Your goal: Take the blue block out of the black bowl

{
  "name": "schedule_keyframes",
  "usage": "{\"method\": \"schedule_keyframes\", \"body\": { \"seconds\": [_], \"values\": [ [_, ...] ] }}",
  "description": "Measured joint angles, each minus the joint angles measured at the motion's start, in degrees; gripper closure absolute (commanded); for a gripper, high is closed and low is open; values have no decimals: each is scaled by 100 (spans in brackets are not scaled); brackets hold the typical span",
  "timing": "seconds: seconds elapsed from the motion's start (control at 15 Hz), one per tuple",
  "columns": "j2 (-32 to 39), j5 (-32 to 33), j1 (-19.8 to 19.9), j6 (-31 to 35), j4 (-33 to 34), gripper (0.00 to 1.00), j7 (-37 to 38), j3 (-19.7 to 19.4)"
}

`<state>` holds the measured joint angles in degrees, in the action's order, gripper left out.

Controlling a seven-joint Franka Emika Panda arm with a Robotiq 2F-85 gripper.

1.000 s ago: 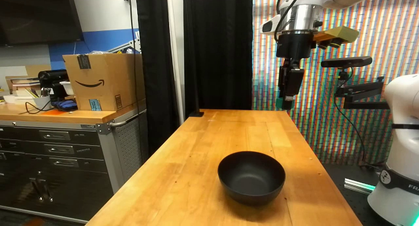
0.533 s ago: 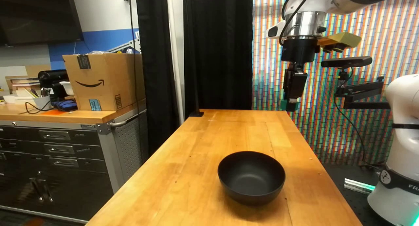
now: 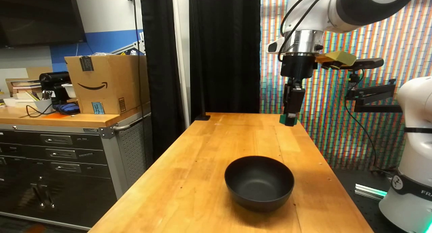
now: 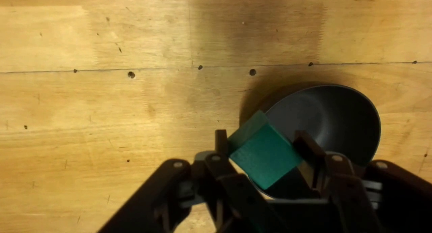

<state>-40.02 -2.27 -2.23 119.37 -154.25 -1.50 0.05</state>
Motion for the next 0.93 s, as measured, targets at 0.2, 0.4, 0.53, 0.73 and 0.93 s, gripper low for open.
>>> {"method": "schedule_keyframes", "body": {
  "seconds": [0.2,0.4,0.53,0.73,0.93],
  "values": [
    [200,-22,6,236,0,73,-282,-276],
    [376,-22,57,400,-3,73,-642,-634],
    [527,-22,130,509,-4,73,-893,-875],
    [806,-22,235,695,6,73,-1205,-1156],
    [1128,-23,299,853,52,73,-1423,-1318]
  ]
}}
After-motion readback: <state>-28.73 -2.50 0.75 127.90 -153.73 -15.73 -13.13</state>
